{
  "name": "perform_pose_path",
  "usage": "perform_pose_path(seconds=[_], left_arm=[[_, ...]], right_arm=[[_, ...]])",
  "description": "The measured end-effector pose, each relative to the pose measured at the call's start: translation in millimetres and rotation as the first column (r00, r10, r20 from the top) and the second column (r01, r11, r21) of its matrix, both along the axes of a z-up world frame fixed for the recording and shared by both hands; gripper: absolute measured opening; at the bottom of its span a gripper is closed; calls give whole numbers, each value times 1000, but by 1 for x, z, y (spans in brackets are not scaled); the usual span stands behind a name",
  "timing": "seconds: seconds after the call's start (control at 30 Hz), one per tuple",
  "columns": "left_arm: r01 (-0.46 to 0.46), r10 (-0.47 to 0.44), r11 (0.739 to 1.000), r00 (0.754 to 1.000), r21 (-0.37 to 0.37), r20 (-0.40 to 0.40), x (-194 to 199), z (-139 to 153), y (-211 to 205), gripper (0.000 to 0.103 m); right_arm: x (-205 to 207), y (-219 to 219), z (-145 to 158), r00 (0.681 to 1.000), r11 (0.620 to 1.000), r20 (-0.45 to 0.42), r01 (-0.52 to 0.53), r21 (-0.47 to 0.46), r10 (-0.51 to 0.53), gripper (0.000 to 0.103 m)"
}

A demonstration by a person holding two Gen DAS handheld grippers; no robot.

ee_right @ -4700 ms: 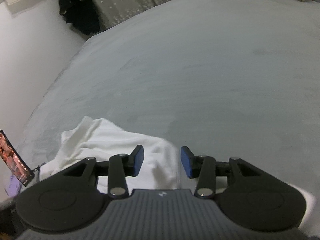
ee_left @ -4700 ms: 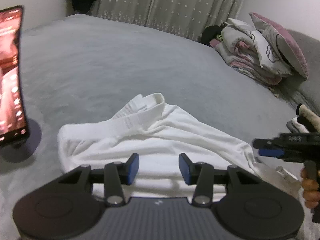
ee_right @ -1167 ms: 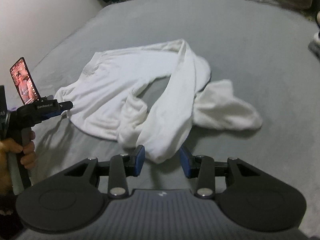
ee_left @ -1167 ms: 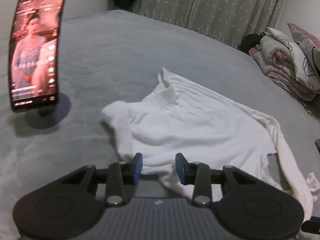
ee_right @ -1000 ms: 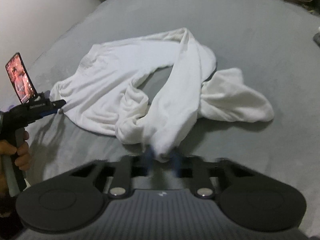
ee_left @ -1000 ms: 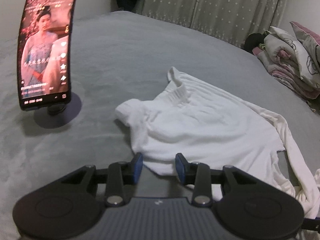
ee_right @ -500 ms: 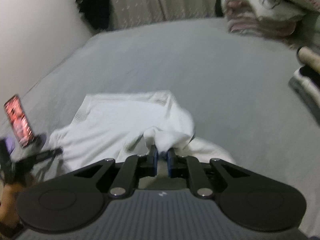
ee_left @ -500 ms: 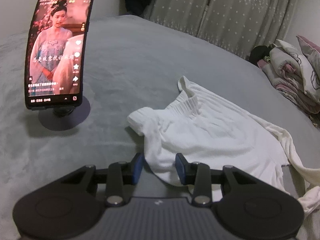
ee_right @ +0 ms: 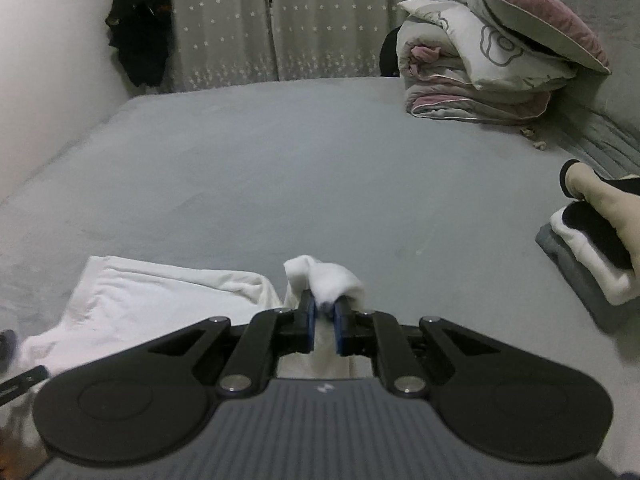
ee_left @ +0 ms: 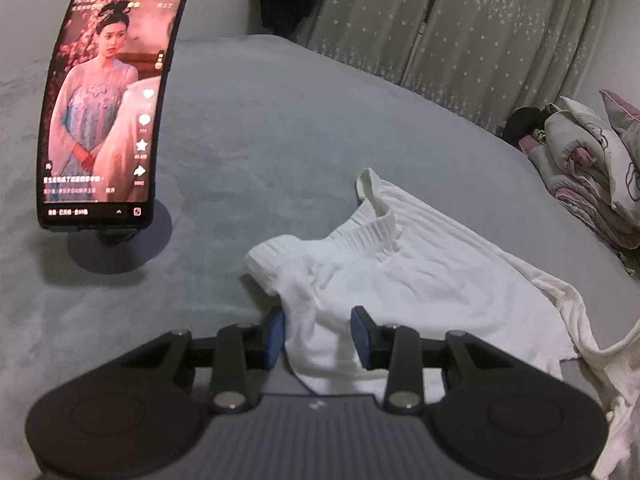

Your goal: Fold clothes

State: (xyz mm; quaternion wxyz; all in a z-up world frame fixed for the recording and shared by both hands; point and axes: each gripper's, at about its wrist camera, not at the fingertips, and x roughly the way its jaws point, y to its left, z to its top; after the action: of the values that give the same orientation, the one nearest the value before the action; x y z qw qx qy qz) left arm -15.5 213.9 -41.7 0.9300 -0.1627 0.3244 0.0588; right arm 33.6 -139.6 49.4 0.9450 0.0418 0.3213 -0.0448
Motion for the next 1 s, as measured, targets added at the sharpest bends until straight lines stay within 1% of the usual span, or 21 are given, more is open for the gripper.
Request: perform_pose_path(seconds=[0.13, 0.23, 0.37, 0.43, 0.47, 0.5, 0.57, 0.7, 0.83, 0.93, 1.0], left_arm=[[22, -22, 999, 1000, 26, 6, -3, -3, 5, 37], [36, -36, 999, 999, 38, 7, -8, 0, 10, 37], [50, -51, 998, 999, 41, 3, -15, 1, 19, 37], [57, -57, 998, 998, 39, 1, -18, 1, 24, 37], [60, -60, 997, 998, 38, -1, -19, 1, 27, 37], [59, -59, 998, 998, 24, 1, -20, 1, 29, 37], [53, -53, 999, 999, -13, 6, -20, 2, 34, 37], [42, -40, 995, 999, -86, 15, -20, 2, 44, 37], [31, -27, 987, 999, -160, 24, -20, 3, 54, 35], [36, -28, 975, 999, -221, 39, -15, 3, 55, 35], [29, -18, 969, 999, -245, 45, -9, 2, 53, 35]], right_arm=[[13, -3, -17, 999, 999, -23, 33, -16, -33, 12], [20, -9, -31, 997, 998, -51, 58, -2, -58, 15], [16, -15, -45, 994, 996, -88, 69, 51, -64, 18], [9, -13, -47, 993, 997, -100, 60, 51, -55, 20], [5, -11, -47, 994, 997, -101, 54, 46, -49, 24], [1, -10, -47, 994, 998, -102, 47, 41, -43, 30], [-9, -5, -45, 995, 999, -97, 24, 38, -21, 40], [-22, 6, -41, 996, 998, -85, -37, 42, 41, 41], [-43, 23, -40, 991, 993, -72, -113, 46, 116, 41], [-62, 37, -40, 981, 982, -61, -180, 56, 183, 41], [-74, 47, -41, 970, 970, -56, -232, 69, 236, 41]])
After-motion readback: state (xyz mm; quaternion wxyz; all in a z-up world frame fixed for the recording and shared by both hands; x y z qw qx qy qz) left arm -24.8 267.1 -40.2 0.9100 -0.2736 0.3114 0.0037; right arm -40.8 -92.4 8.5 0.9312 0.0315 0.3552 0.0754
